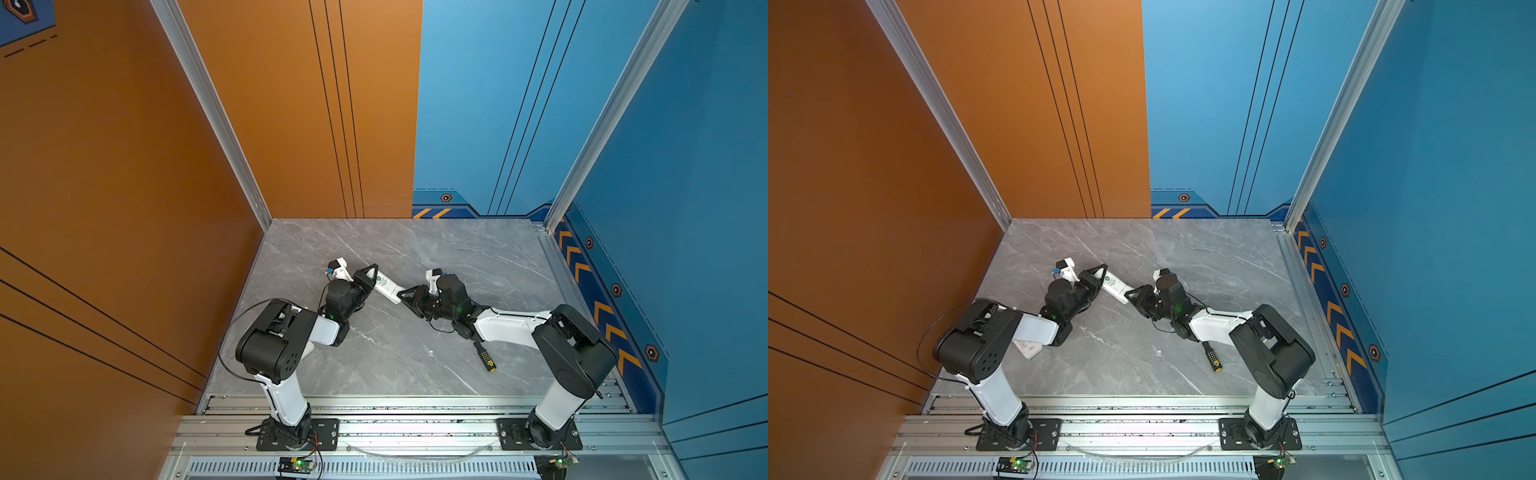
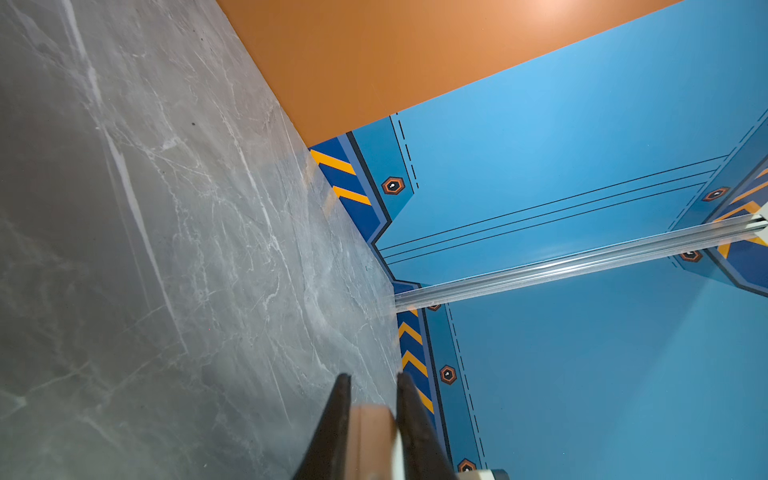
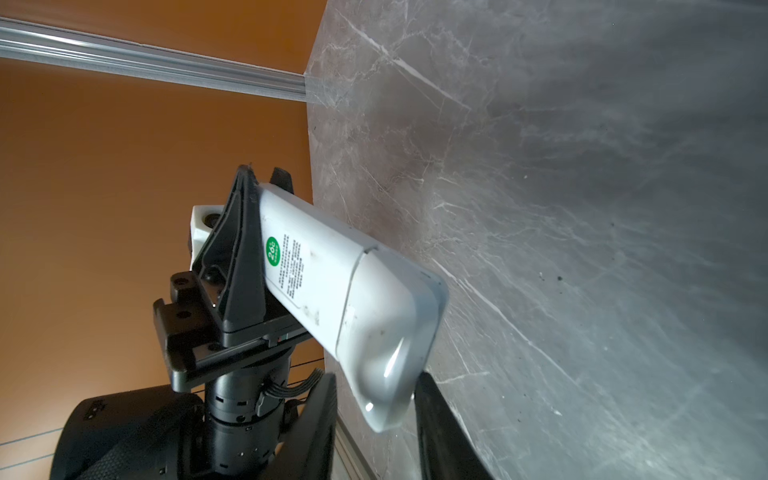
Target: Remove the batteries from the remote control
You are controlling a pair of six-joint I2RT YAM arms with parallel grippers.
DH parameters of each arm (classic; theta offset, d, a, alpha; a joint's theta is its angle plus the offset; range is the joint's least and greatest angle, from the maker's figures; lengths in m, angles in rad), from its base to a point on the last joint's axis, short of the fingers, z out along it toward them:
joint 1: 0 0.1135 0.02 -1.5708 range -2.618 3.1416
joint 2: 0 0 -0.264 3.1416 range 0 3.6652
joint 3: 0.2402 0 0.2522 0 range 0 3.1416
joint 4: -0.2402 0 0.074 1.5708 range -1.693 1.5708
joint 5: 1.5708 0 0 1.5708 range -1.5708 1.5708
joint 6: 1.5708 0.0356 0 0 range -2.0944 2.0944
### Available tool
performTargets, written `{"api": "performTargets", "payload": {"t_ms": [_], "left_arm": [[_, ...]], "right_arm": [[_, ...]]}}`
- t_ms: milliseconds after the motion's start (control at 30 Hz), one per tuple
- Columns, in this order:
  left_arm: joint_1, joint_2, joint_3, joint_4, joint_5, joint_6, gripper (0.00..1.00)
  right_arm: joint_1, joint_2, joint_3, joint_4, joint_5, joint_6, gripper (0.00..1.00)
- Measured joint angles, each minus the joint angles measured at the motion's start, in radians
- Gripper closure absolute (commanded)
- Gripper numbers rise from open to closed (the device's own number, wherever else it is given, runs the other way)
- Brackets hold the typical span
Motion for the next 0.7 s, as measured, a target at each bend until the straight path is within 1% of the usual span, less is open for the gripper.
{"api": "performTargets", "payload": {"t_ms": [300,500,533,567,633,700], "left_arm": [[-0.002,-0.023,0.001,-0.064,0.005,0.042,1.00],[-0.002,-0.036,0.001,-0.117,0.015,0.077,1.00],[-0.002,-0.039,0.001,-0.127,0.015,0.084,1.00],[-0.003,-0.041,0.001,-0.138,0.015,0.090,1.00],[-0.005,-0.050,0.001,-0.158,0.015,0.098,1.00],[-0.008,-0.066,0.001,-0.184,0.015,0.116,1.00]], "right_arm": [[0.000,-0.019,-0.008,-0.017,0.001,-0.006,0.73],[0.000,-0.032,-0.008,-0.016,0.001,-0.016,0.74],[0.000,-0.032,-0.008,-0.016,0.001,-0.016,0.73],[0.000,-0.032,-0.008,-0.016,0.001,-0.016,0.70],[0.000,-0.032,-0.008,-0.017,0.002,-0.015,0.58],[0.002,-0.032,-0.007,-0.018,0.002,-0.017,0.53]]}}
